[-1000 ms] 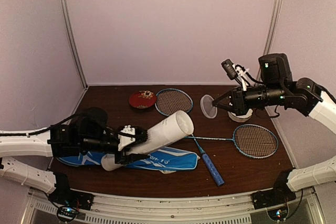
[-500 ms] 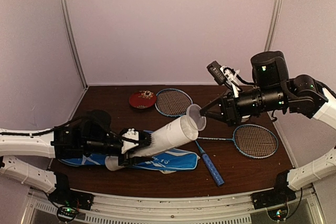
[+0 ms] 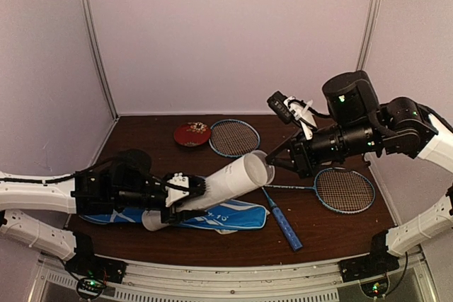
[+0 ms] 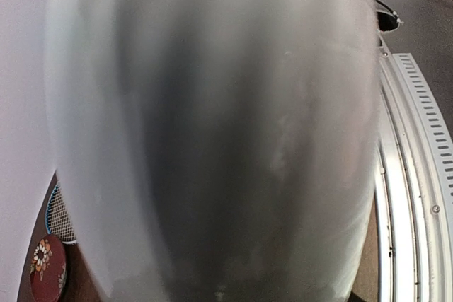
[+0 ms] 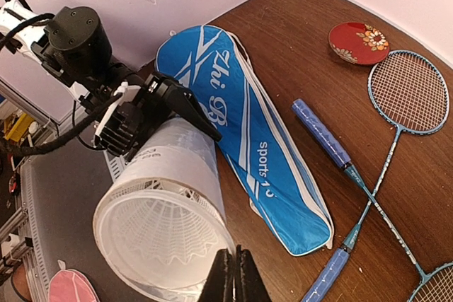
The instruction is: Pack up the badminton gear
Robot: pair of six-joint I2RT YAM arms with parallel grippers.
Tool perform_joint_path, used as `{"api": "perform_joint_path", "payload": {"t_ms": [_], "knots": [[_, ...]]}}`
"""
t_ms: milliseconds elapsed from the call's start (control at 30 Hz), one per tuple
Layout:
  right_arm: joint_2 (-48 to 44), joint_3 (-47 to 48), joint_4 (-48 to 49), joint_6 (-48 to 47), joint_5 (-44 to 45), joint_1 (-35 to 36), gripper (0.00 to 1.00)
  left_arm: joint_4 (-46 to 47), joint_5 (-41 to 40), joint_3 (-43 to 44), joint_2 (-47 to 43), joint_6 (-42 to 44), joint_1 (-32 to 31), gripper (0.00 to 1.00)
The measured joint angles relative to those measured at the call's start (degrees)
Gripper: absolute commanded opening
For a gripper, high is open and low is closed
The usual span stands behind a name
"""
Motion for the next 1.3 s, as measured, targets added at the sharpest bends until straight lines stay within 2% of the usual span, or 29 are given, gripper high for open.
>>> {"api": "perform_joint_path", "payload": {"t_ms": [700, 833, 1000, 1300], "knots": [[0.92, 0.00, 0.74, -0.20, -0.63, 0.42, 0.01, 0.61, -0.04, -0.04, 0.61, -0.15, 0.00, 0.41], [1.57, 0.00, 0.79, -0.35, -0.68, 0.42, 0.08, 0.72, -0.09, -0.13, 0.72, -0.20, 0.00, 0.41], [2.05, 0.00, 0.70, -0.42, -0.61, 0.42, 0.26, 0.76, -0.07, -0.44, 0.72, -0.52, 0.00, 0.41], [3.08, 0.00, 0.79, -0.61, -0.66, 0.42, 0.33, 0.76, 0.24, -0.68, 0.66, -0.55, 0.00, 0.41]]}}
